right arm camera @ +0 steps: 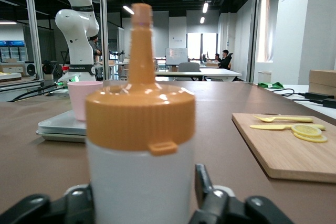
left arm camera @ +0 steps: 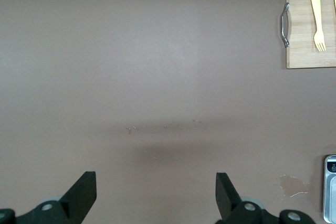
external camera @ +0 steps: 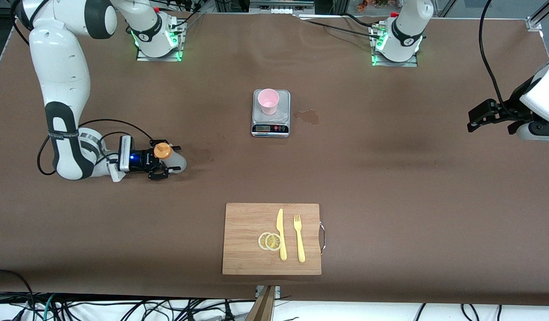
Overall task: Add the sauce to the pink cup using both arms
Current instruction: 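Close the right gripper around the white squeeze bottle, then lift the squeeze bottle with the right gripper over the pink cup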
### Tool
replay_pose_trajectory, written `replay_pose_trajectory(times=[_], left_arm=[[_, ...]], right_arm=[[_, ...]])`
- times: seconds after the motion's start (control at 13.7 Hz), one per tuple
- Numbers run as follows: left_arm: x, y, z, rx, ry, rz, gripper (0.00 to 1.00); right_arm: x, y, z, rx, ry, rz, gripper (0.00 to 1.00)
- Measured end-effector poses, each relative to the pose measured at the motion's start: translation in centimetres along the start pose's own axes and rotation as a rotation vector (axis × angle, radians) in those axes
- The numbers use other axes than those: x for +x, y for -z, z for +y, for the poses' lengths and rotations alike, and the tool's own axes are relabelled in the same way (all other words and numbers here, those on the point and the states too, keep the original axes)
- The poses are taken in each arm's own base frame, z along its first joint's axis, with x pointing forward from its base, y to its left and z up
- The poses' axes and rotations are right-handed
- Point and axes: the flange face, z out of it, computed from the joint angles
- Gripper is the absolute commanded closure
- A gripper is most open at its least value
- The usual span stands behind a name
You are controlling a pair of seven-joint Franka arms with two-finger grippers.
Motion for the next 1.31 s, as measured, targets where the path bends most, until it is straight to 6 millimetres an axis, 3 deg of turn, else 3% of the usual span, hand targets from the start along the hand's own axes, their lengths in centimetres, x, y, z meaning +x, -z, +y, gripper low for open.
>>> replay_pose_trajectory(times=[0.22, 0.44, 0.58, 0.73, 0.95, 1.31], left_arm=[[-0.1, 0.1, 0.3, -0.001, -0.005, -0.006, 0.00], [-0.3, 0.4, 0.1, -0.001, -0.003, -0.017, 0.00], [-0.3, 0.4, 0.0, -0.001, -0.001, -0.019, 0.00], [-0.4, 0.3, 0.1, -0.001, -0.002, -0.026, 0.00], [-0.7, 0.2, 0.4, -0.001, -0.007, -0.054, 0.00], [-1.1, 0.9, 0.4, -0.001, -0.007, -0.046, 0.00]], right_arm=[[1.0, -0.7, 1.0, 0.013, 0.028, -0.004, 0.87], [3.2, -1.3, 2.8, 0.006, 0.066, -0.060, 0.86], [6.4, -1.1, 4.3, -0.009, 0.076, -0.164, 0.86], [10.9, -1.5, 5.0, 0.001, 0.042, -0.288, 0.86], [16.4, -3.9, 4.1, 0.033, 0.003, -0.413, 0.86], [19.8, -7.5, -0.2, 0.053, -0.052, -0.657, 0.86]])
